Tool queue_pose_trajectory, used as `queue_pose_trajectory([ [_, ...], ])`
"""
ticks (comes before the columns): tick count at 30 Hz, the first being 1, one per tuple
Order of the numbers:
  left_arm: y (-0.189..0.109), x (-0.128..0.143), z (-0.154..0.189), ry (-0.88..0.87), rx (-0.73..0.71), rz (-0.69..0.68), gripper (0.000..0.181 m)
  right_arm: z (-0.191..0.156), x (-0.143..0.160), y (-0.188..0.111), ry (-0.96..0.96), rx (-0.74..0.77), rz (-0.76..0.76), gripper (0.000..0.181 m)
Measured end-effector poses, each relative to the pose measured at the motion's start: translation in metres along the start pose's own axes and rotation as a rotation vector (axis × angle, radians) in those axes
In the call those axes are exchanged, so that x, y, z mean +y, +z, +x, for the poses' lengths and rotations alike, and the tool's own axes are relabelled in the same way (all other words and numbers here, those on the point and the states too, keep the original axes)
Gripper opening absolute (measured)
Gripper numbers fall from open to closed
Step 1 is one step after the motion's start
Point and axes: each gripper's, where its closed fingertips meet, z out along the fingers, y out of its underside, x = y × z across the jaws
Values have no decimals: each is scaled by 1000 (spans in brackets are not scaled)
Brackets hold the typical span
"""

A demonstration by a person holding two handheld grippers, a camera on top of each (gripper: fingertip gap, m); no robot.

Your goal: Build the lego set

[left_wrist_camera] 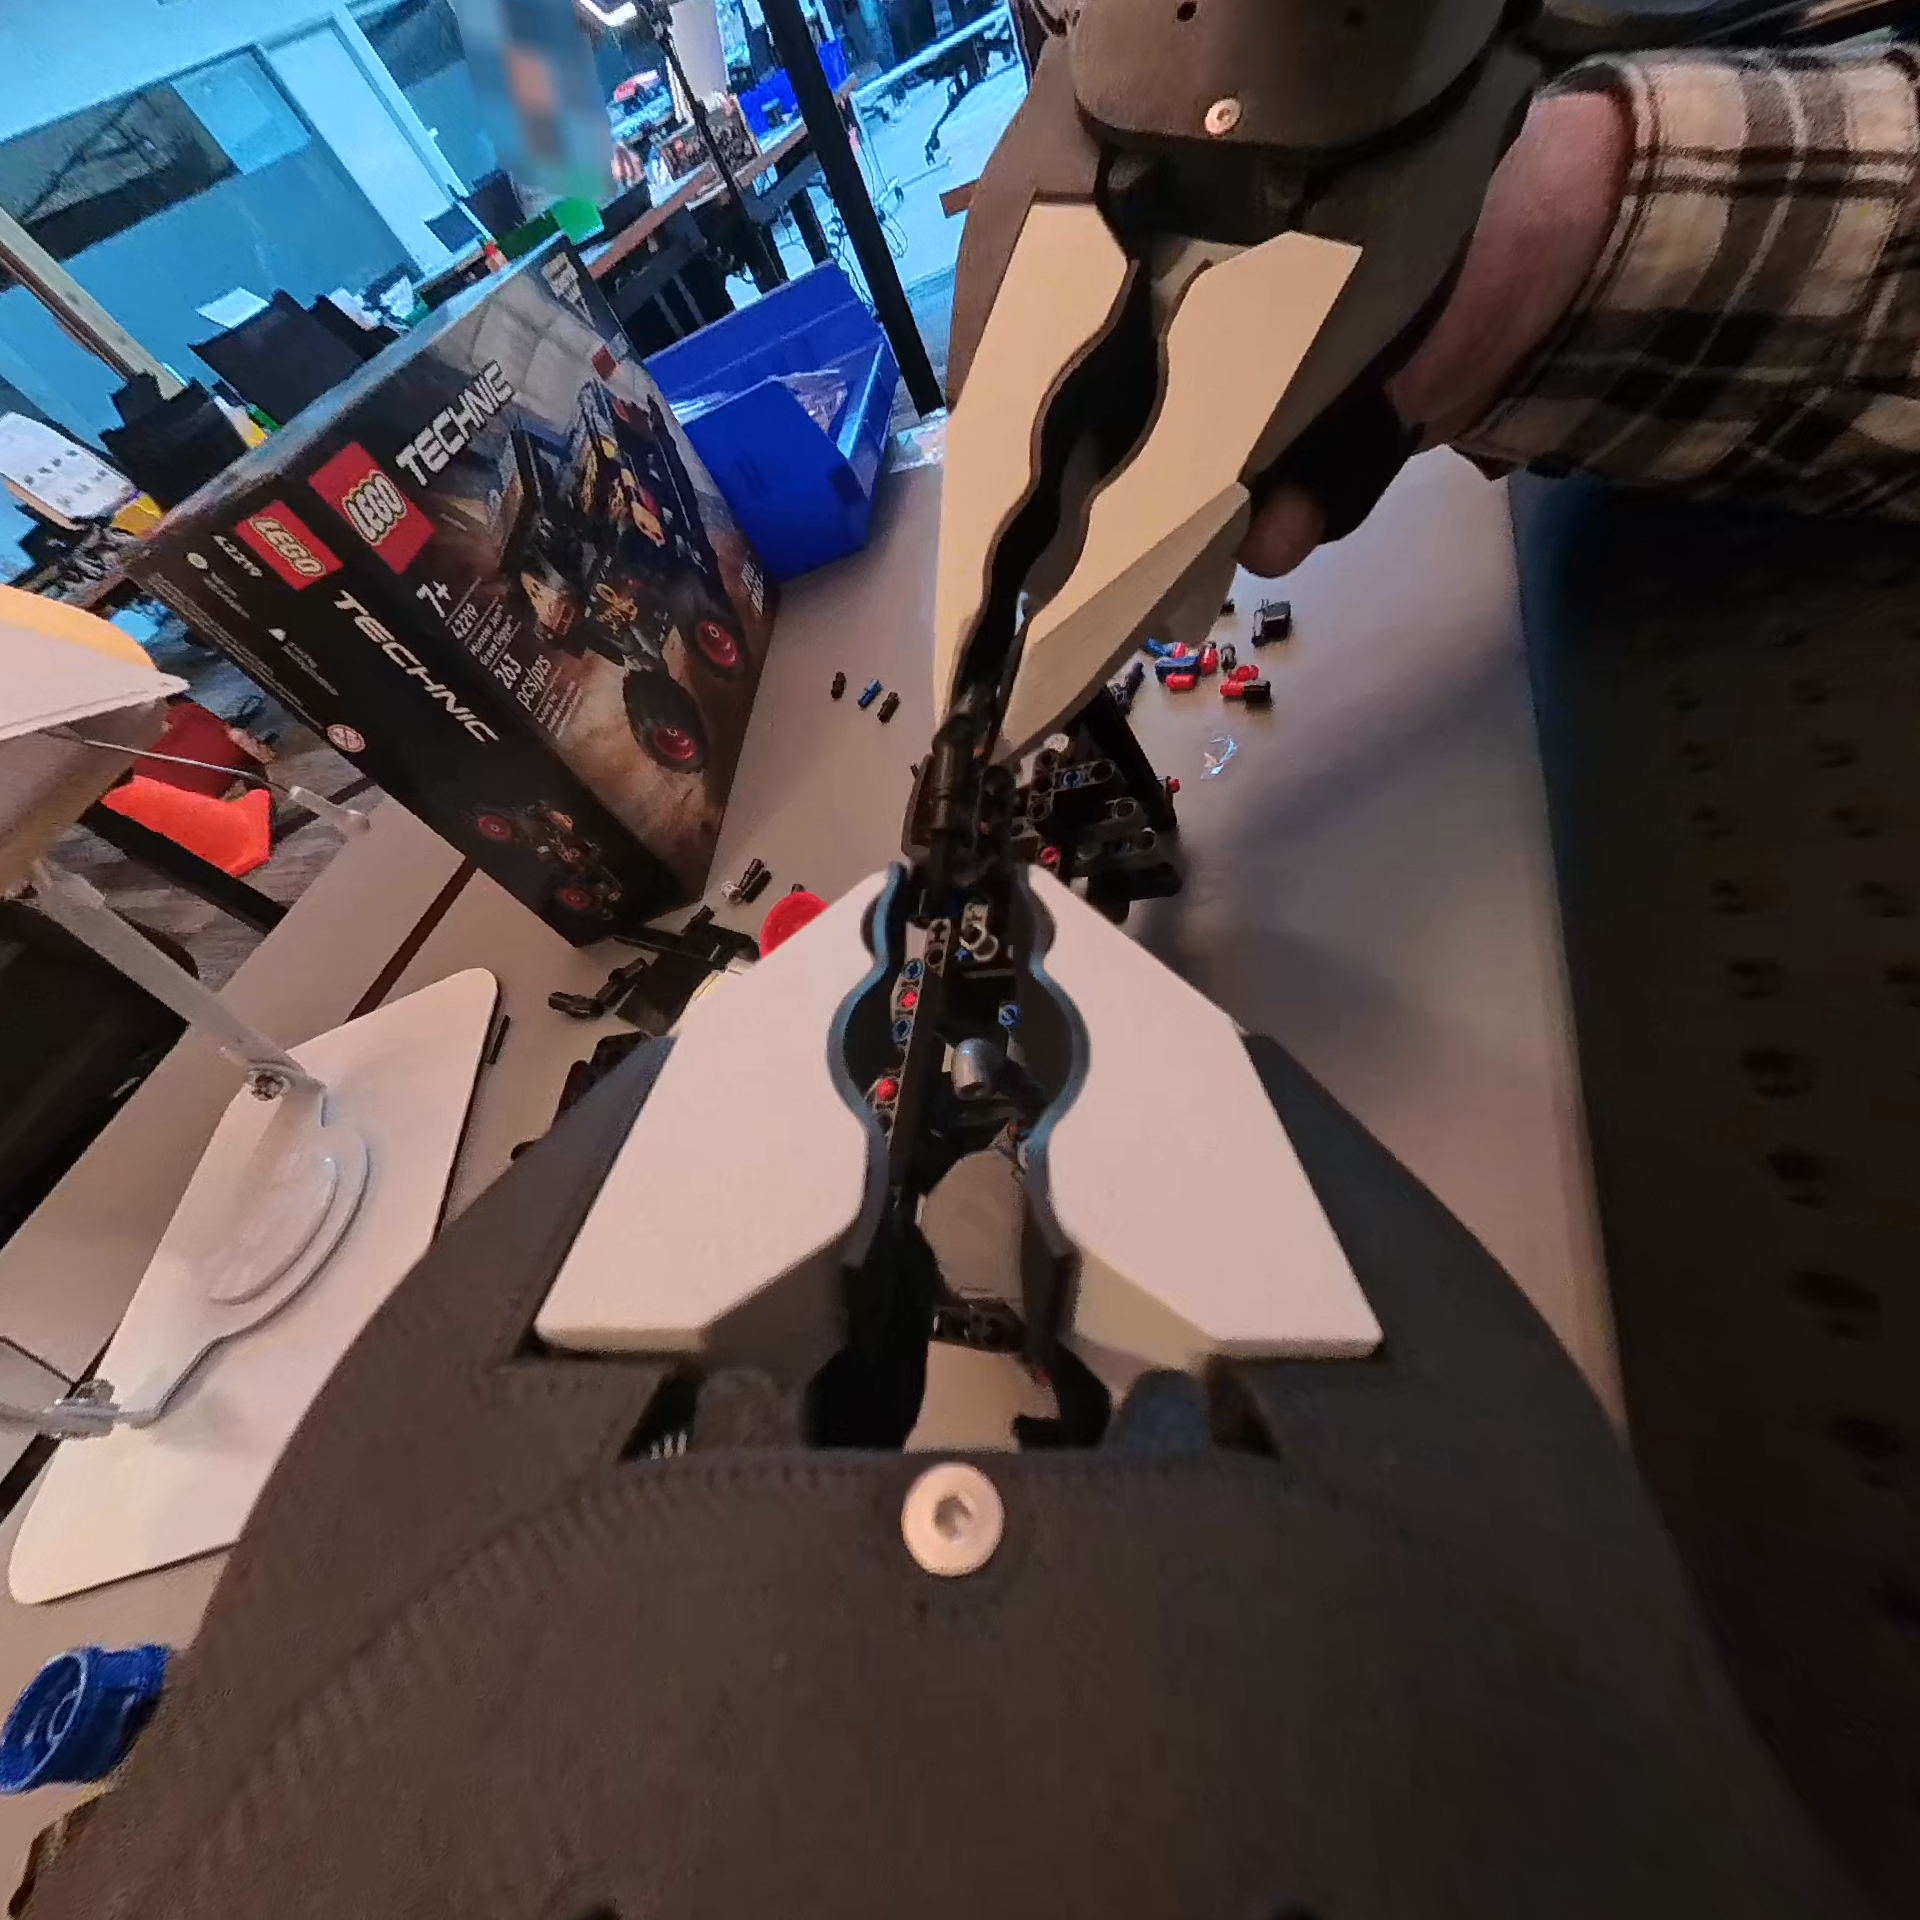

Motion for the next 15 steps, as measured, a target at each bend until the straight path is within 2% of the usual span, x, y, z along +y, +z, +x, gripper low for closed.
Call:
queue_pose_trajectory([
  [5, 2, 9, 2, 10, 26, -47, 24, -2, 7, 2, 45, -24, -41, 4],
  [10, 2, 15, 5, 27, 44, -75, 25, -5, -3, -1, 45, -24, -26, 3],
  [15, 3, 14, 3, 47, 24, -72, 24, -7, 5, 3, 36, -34, -65, 3],
])
